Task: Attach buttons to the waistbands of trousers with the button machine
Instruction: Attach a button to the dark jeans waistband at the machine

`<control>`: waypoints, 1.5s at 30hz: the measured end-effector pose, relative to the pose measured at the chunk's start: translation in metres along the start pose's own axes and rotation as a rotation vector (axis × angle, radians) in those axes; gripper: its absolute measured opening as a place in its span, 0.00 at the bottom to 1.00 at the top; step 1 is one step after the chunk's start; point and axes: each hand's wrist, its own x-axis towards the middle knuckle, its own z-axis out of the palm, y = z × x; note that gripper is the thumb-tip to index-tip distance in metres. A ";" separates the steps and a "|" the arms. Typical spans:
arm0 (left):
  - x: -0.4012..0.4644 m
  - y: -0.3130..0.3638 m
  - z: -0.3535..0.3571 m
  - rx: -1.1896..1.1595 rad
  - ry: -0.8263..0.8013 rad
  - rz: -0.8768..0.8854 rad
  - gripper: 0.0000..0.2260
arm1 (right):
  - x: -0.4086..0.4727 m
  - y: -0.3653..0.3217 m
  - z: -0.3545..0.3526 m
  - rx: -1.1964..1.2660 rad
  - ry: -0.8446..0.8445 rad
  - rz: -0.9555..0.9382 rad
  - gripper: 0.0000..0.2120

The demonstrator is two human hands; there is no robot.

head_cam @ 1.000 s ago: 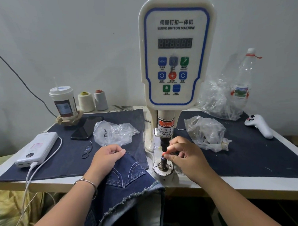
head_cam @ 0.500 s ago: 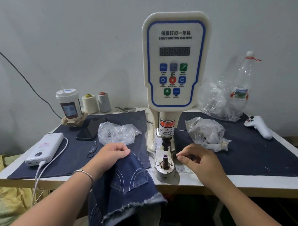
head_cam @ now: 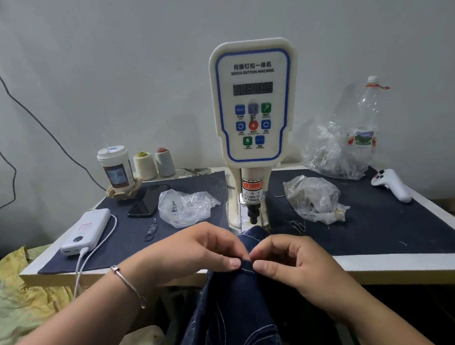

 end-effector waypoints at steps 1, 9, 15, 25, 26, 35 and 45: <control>0.001 0.000 0.003 -0.006 0.005 0.010 0.08 | -0.002 -0.003 -0.002 0.000 -0.029 0.015 0.02; 0.010 0.002 0.012 0.155 0.042 0.030 0.04 | -0.016 -0.022 -0.022 -0.036 -0.087 0.023 0.04; 0.000 -0.007 0.004 0.058 0.020 0.109 0.07 | -0.011 -0.013 -0.032 -0.235 -0.290 0.143 0.07; 0.000 -0.035 0.004 -0.082 0.045 0.024 0.04 | 0.008 0.012 -0.049 0.203 -0.379 0.238 0.04; 0.000 -0.037 0.006 -0.072 0.022 0.010 0.05 | 0.007 0.013 -0.049 0.264 -0.405 0.232 0.04; -0.007 -0.044 0.019 -0.047 0.037 0.088 0.06 | 0.004 0.015 -0.046 0.161 -0.379 0.162 0.06; 0.026 -0.077 0.021 -0.114 0.407 0.024 0.10 | 0.044 0.050 -0.033 0.297 -0.047 0.320 0.09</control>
